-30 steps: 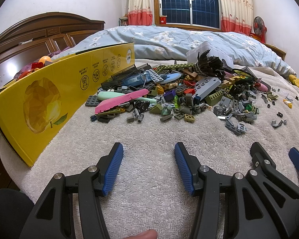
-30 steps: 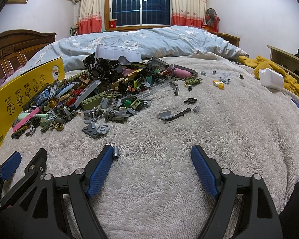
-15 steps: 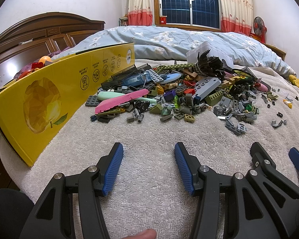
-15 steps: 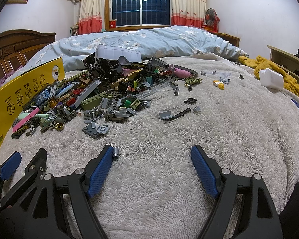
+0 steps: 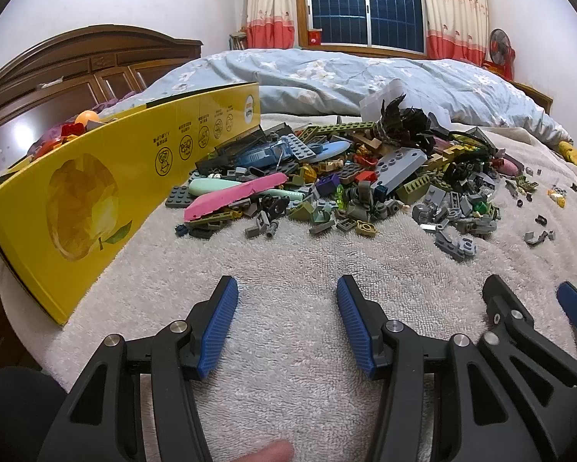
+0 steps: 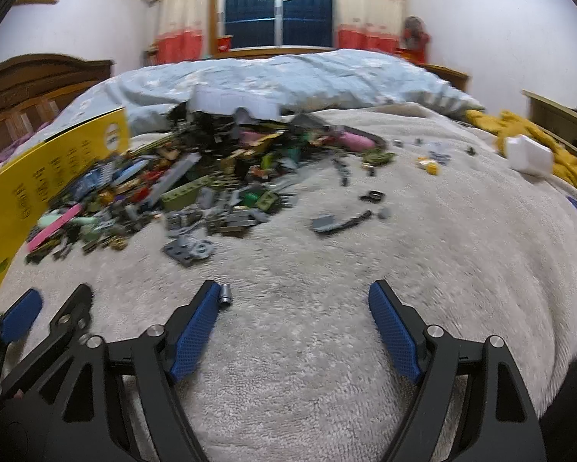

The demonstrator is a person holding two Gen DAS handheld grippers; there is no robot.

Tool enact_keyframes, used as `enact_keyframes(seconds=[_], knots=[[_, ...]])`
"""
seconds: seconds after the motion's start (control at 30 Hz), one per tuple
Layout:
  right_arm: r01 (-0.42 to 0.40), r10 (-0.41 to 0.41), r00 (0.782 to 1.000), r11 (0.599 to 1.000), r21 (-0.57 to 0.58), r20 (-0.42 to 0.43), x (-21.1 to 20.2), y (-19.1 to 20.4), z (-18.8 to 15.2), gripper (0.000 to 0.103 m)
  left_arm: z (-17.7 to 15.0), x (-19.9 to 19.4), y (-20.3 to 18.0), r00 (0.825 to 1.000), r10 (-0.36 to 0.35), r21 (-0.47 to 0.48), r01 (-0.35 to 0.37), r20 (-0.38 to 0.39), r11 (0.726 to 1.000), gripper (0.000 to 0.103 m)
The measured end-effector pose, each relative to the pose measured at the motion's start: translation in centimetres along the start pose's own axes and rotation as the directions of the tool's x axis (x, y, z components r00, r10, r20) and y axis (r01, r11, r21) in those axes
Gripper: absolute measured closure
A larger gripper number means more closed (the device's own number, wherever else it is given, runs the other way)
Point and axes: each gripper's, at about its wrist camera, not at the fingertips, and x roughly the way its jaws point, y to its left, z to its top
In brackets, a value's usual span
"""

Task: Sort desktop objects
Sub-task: 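Move both tools toward the scattered grey Lego pieces on the towel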

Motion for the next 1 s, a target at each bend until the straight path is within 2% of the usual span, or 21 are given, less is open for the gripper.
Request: enact_keyframes(seconds=[0.1, 0.27, 0.43, 0.5, 0.6, 0.67, 0.73, 0.77, 0.83, 0.9, 1.0], knots=[[-0.101, 0.101, 0.995, 0.995, 0.026, 0.005, -0.3, -0.9, 0.5, 0.034, 0.4, 0.1, 0.4, 1.0, -0.014, 0.014, 0.014, -0.01, 1.0, 0.048], [-0.142, 0.142, 0.989, 0.99, 0.022, -0.034, 0.4, -1.6, 1.2, 0.057, 0.6, -0.5, 1.2, 0.997, -0.057, -0.014, 0.056, -0.043, 0.998, 0.048], [-0.191, 0.19, 0.981, 0.979, -0.073, -0.023, -0.6, -1.4, 1.4, 0.085, 0.4, 0.0, 2.1, 0.991, -0.119, -0.071, 0.115, -0.054, 0.991, 0.048], [-0.219, 0.225, 0.974, 0.967, -0.128, 0.028, -1.7, -1.4, 2.0, 0.087, 0.2, 0.0, 1.8, 0.992, -0.115, -0.05, 0.113, -0.043, 0.992, 0.048], [-0.239, 0.265, 0.955, 0.954, -0.18, 0.135, -3.6, -2.2, 2.6, 0.087, -0.4, -0.1, 2.6, 0.989, -0.151, -0.132, 0.15, 0.005, 0.98, 0.045], [-0.235, 0.269, 0.949, 0.951, -0.201, 0.165, -4.4, -2.9, 2.8, 0.087, -0.5, -0.1, 2.1, 0.991, -0.13, -0.079, 0.13, -0.002, 0.988, 0.045], [-0.224, 0.254, 0.957, 0.954, -0.202, 0.137, -4.3, -3.5, 2.8, 0.087, -0.3, -0.3, 1.3, 0.994, -0.109, 0.004, 0.109, -0.016, 0.994, 0.046], [-0.221, 0.246, 0.962, 0.955, -0.196, 0.115, -4.1, -3.9, 2.6, 0.087, -0.2, -0.4, 1.4, 0.993, -0.116, 0.008, 0.116, -0.021, 0.993, 0.048], [-0.239, 0.254, 0.965, 0.954, -0.181, 0.063, -3.9, -4.4, 2.1, 0.087, 0.0, -0.7, 2.3, 0.986, -0.162, -0.042, 0.161, -0.035, 0.986, 0.054], [-0.264, 0.274, 0.961, 0.95, -0.166, 0.041, -4.1, -5.0, 1.6, 0.087, 0.2, -1.2, 3.2, 0.98, -0.199, -0.084, 0.196, -0.027, 0.977, 0.076], [-0.311, 0.319, 0.947, 0.939, -0.149, 0.03, -4.5, -5.7, 1.0, 0.087, 1.0, -2.3, 3.9, 0.952, -0.303, -0.139, 0.304, 0.028, 0.942, 0.079]])
